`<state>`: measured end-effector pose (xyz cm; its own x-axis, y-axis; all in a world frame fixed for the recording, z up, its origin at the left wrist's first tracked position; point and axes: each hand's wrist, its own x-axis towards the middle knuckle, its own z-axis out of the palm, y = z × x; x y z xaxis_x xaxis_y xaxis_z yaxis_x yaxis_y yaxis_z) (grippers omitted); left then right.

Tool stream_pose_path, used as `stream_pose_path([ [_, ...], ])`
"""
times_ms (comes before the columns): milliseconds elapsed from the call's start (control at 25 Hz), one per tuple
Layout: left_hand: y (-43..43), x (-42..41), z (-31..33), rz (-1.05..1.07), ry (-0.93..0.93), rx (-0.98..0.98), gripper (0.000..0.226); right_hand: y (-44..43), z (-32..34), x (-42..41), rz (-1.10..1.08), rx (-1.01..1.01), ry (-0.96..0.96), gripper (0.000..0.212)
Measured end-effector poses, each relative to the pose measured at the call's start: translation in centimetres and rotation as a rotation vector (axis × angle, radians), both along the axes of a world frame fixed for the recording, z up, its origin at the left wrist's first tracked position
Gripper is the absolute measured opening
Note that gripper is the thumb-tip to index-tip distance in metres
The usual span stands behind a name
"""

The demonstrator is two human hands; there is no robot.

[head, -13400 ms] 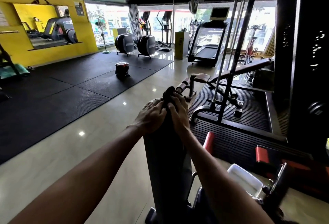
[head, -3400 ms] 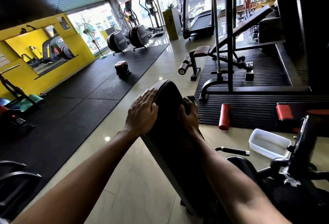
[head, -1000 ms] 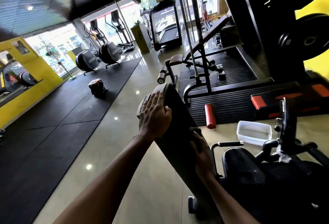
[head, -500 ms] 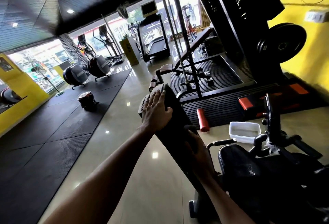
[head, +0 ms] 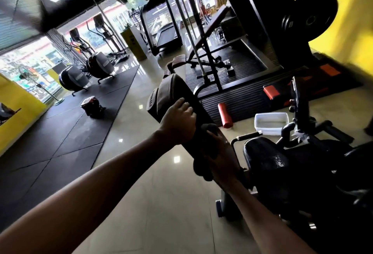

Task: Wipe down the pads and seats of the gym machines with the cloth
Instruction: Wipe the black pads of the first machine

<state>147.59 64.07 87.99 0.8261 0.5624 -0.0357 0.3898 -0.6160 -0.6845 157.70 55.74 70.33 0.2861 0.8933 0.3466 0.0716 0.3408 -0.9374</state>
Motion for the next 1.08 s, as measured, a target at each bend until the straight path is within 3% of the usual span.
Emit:
stream_pose_path([
  [200,-0.3,1.8,-1.1,0.144,0.211,0.057,0.064,1.9,-1.1,1.8,-0.008,-0.227,0.147,0.051],
  [400,0.2,2.5,-1.2,0.159,0.254,0.073,0.065,1.1,1.4,-2.8,-0.122,0.03,-0.099,0.089],
  [600,-0.3,2.8,-0.9,0.216,0.255,0.053,0.059,1.0,-3.7,-3.0,-0.294,-0.081,-0.177,0.103],
  [760,-0.5,2.9,-0.8,0.26,0.241,0.023,0.056,-0.4,-6.0,-2.2,-0.255,-0.244,-0.115,0.106],
  [960,-0.4,3.4,-0.6,0.307,0.232,0.006,0.064,3.9,2.1,-1.6,-0.109,0.022,-0.146,0.103],
  [1080,-0.4,3.7,-0.6,0.345,0.223,0.031,0.067,3.8,-1.4,0.4,0.067,0.041,-0.126,0.1],
])
